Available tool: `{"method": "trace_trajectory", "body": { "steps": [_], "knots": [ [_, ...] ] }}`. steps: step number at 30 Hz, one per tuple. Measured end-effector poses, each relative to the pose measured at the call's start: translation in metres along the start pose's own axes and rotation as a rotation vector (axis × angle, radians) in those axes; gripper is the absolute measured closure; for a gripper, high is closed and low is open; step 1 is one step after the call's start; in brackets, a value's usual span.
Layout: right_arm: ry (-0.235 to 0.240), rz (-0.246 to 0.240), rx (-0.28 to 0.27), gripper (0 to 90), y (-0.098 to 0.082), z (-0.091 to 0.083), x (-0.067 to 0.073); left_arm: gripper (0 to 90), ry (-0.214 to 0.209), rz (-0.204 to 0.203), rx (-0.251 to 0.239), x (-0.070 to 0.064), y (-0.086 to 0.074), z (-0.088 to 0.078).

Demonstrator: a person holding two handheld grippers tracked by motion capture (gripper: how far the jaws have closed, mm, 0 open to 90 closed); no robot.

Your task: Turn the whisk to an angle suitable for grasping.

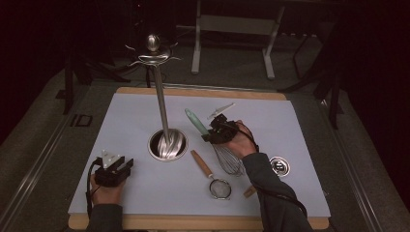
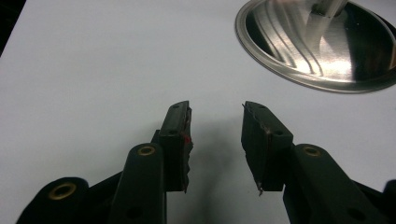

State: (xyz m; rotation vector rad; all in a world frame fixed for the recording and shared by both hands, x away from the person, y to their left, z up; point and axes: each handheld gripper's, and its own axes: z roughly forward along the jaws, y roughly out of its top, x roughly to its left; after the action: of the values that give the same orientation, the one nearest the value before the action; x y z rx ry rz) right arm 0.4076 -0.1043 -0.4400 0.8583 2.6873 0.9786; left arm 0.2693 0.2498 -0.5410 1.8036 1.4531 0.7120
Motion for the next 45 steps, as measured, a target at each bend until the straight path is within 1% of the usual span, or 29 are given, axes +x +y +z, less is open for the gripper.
{"method": "trace_trajectory", "body": {
  "steps": [8, 16, 20, 29, 36, 45],
  "knots": [
    [-0.004, -0.015, -0.057, 69.1, 0.002, -0.007, 0.005, 62.4, 0.000, 0.001, 0.001, 0.000, 0.000, 0.000],
    [-0.006, -0.017, -0.090, 69.1, 0.004, -0.013, 0.010, 62.4, 0.001, 0.001, 0.001, 0.000, 0.000, 0.000],
    [-0.005, -0.032, -0.118, 69.1, 0.005, -0.016, 0.012, 62.4, 0.001, 0.000, 0.000, 0.000, 0.000, 0.000],
    [-0.008, -0.047, -0.158, 69.1, 0.009, -0.023, 0.019, 62.3, 0.001, 0.002, 0.001, 0.000, 0.000, 0.000],
    [-0.009, -0.043, -0.190, 69.0, 0.012, -0.029, 0.025, 62.3, 0.001, 0.004, 0.001, 0.000, 0.000, 0.000],
    [-0.009, -0.052, -0.230, 69.0, 0.016, -0.035, 0.030, 62.3, 0.001, 0.001, -0.001, 0.000, 0.000, 0.000]
  ]
}}
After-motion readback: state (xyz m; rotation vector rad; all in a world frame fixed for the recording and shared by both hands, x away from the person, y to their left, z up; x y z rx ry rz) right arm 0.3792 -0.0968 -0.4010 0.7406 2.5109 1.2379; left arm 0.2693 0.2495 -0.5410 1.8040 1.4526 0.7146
